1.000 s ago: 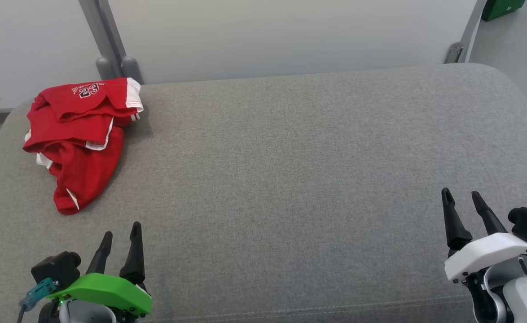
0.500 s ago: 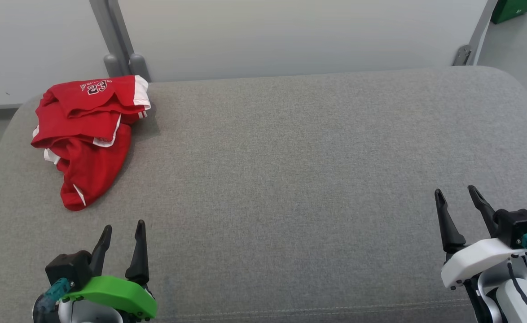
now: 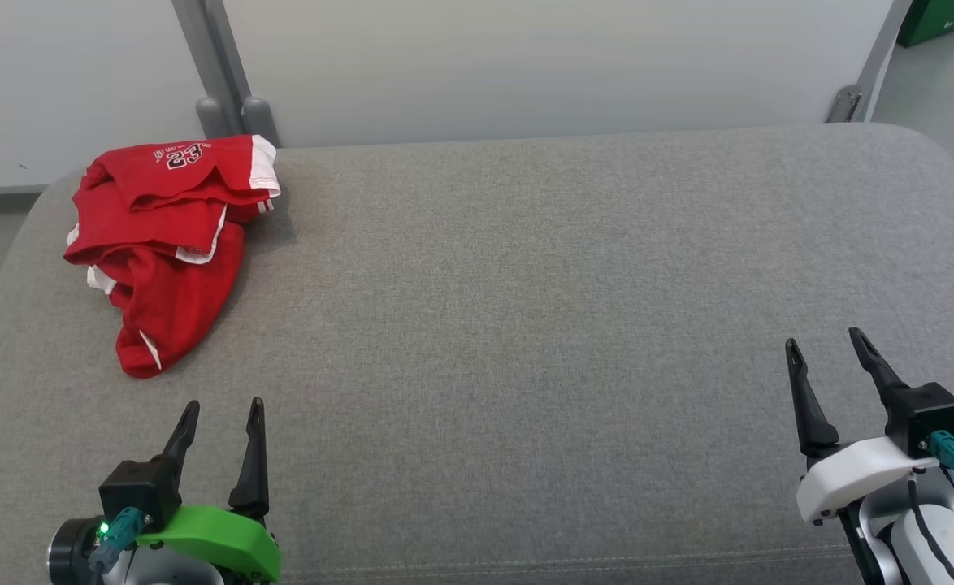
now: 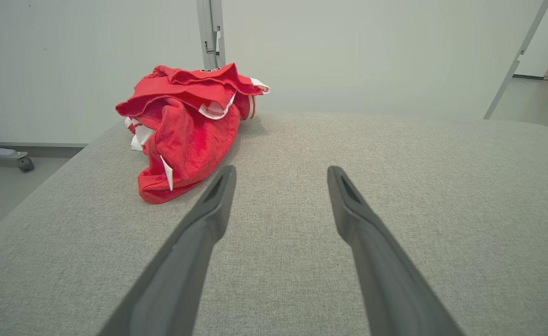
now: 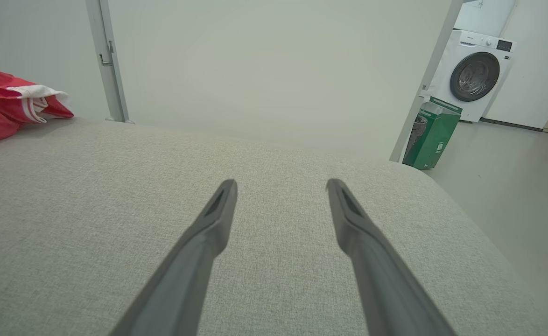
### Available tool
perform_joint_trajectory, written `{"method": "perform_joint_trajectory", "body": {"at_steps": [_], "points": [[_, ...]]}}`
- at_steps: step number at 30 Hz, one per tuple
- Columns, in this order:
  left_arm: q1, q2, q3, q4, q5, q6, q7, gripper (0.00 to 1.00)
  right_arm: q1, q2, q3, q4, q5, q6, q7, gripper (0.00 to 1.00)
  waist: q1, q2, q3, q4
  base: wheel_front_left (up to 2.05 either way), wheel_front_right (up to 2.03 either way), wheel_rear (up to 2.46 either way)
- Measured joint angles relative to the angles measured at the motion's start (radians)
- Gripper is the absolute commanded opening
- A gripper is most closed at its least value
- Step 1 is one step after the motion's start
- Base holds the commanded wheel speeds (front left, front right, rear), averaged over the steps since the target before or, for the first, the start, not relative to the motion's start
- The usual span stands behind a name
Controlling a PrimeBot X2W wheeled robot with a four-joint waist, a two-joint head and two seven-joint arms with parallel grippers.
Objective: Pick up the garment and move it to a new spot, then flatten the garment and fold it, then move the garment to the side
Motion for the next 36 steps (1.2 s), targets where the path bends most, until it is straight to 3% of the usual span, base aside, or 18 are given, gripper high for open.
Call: {"method": "perform_joint_trajectory", "body": {"at_steps": [13, 23, 28, 36], "points": [[0.000, -0.002, 0.024, 0.013, 0.002, -0.010, 0.000, 1.00, 0.001, 0.039, -0.049, 0.001, 0.055, 0.003, 0.000, 1.00, 0.0000, 0.0000, -0.003, -0.007, 0.00, 0.00, 0.00], [-0.001, -0.002, 0.068, 0.013, 0.007, -0.011, 0.000, 1.00, 0.002, 0.045, -0.041, -0.002, 0.044, 0.030, 0.000, 1.00, 0.0000, 0.0000, 0.007, -0.019, 0.00, 0.00, 0.00], [-0.019, 0.031, 0.086, 0.023, 0.007, -0.011, 0.000, 1.00, -0.001, 0.062, -0.023, -0.024, 0.036, 0.040, -0.001, 1.00, 0.0000, 0.0000, 0.022, -0.036, 0.00, 0.00, 0.00], [-0.186, 0.127, 0.155, 0.021, 0.003, -0.010, 0.061, 1.00, -0.040, 0.077, -0.006, -0.083, 0.016, 0.057, -0.003, 1.00, 0.0000, 0.0000, 0.075, -0.092, 0.00, 0.00, 0.00]]}}
